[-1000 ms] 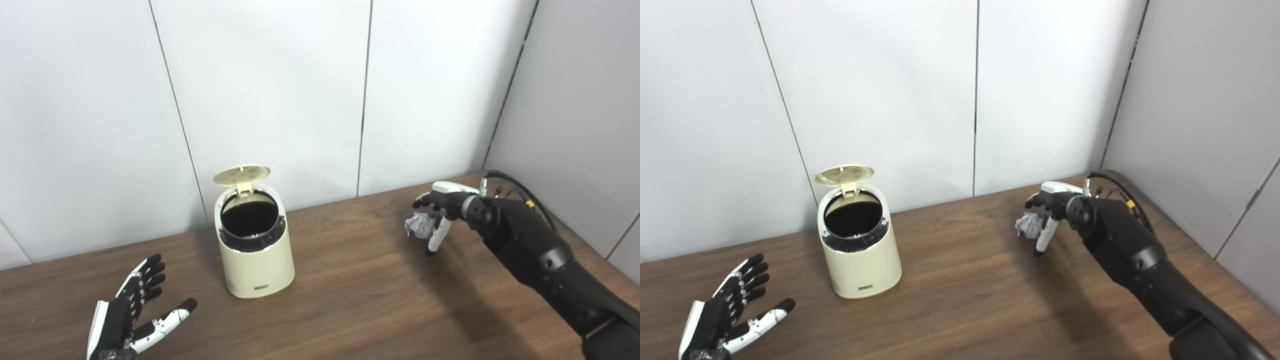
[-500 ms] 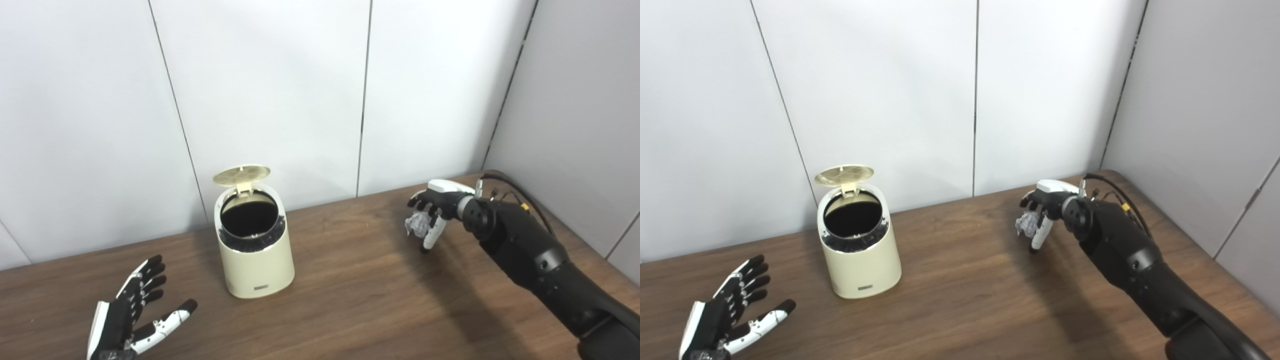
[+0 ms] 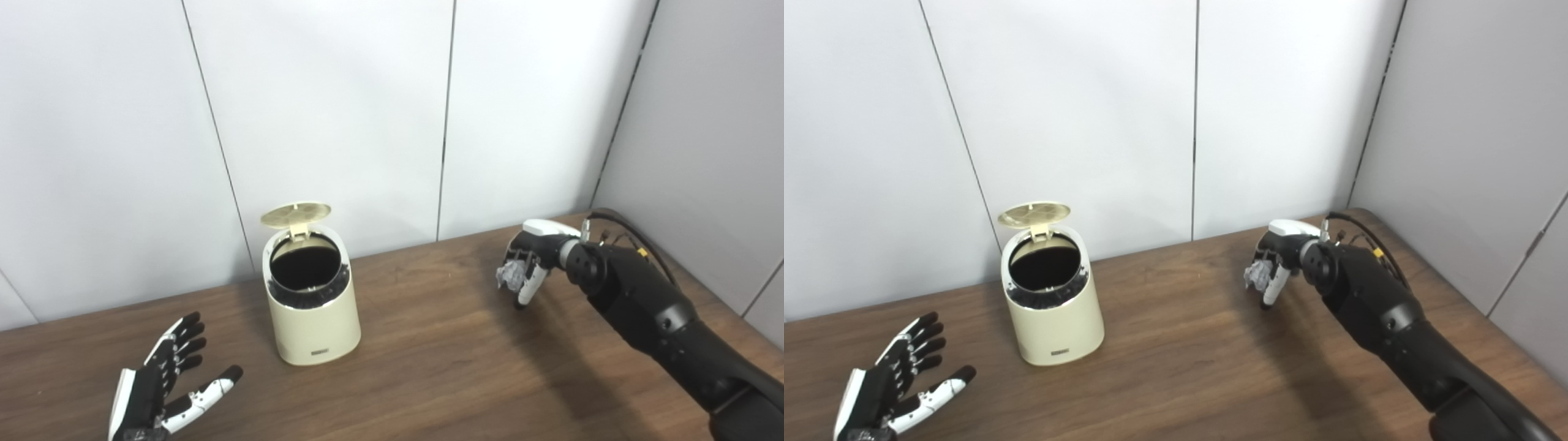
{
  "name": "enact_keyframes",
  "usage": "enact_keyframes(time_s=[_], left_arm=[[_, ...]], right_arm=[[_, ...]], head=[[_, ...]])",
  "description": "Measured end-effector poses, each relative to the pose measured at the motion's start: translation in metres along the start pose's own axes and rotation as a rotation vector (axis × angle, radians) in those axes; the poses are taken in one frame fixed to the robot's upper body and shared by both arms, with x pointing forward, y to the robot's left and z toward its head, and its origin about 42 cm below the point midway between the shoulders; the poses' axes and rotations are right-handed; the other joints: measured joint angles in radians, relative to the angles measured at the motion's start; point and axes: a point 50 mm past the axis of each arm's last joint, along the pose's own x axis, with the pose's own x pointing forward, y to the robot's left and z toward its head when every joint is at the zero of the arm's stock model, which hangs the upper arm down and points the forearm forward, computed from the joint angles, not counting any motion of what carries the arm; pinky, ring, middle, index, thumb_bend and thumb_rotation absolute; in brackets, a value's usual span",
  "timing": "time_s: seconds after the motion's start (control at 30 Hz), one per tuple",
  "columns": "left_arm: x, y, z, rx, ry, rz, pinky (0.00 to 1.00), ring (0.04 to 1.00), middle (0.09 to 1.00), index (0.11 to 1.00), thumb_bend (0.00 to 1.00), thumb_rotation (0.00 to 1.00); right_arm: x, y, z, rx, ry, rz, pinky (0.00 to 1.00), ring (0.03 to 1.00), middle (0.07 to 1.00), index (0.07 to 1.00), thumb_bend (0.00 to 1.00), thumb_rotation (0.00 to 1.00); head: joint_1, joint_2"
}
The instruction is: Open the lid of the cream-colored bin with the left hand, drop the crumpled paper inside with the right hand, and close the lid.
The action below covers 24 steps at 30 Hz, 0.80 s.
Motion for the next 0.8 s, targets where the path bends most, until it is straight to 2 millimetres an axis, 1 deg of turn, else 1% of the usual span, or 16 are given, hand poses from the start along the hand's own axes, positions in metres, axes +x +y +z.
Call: enact_keyframes(time_s=[0.1,0.27,0.37,0.43,0.57,0.67,0.8], left_arm=[[0.0,0.0,0.0,-0.001,0.005,-0.001,0.78,0.832,0.871,0.916,0.67,0.11],[0.0,-0.001,-0.001,-0.001,0.007,-0.003,0.78,0.829,0.872,0.912,0.66,0.09],[0.0,-0.001,-0.001,-0.002,0.007,-0.006,0.79,0.832,0.874,0.911,0.66,0.08],[0.0,-0.002,-0.001,-0.003,0.007,-0.006,0.82,0.84,0.879,0.912,0.66,0.08],[0.0,-0.003,-0.001,-0.008,0.007,-0.006,0.83,0.842,0.879,0.911,0.67,0.09],[-0.001,-0.005,-0.001,-0.014,0.012,-0.007,0.84,0.846,0.879,0.911,0.67,0.08],[-0.001,-0.008,-0.001,-0.024,0.015,-0.008,0.8,0.842,0.88,0.908,0.68,0.09]], right_arm=[[0.0,0.0,0.0,0.0,-0.001,0.001,0.36,0.423,0.454,0.514,0.53,0.0],[0.0,0.0,0.0,0.0,-0.01,-0.001,0.36,0.422,0.448,0.516,0.53,0.0],[-0.002,0.001,0.002,-0.009,-0.017,-0.012,0.39,0.446,0.463,0.508,0.53,0.0],[-0.004,0.003,0.003,-0.019,-0.032,-0.023,0.41,0.416,0.488,0.507,0.52,0.0],[-0.009,0.004,0.008,-0.035,-0.073,-0.048,0.39,0.39,0.483,0.526,0.52,0.0],[-0.02,-0.005,0.017,-0.026,-0.122,-0.104,0.34,0.367,0.488,0.546,0.51,0.0],[-0.036,-0.024,0.032,-0.001,-0.177,-0.186,0.34,0.373,0.494,0.542,0.51,0.0]], head=[[-0.002,0.003],[0.003,0.006],[0.009,0.006],[0.02,0.005],[0.044,0.0],[0.06,0.0],[0.08,0.0]])
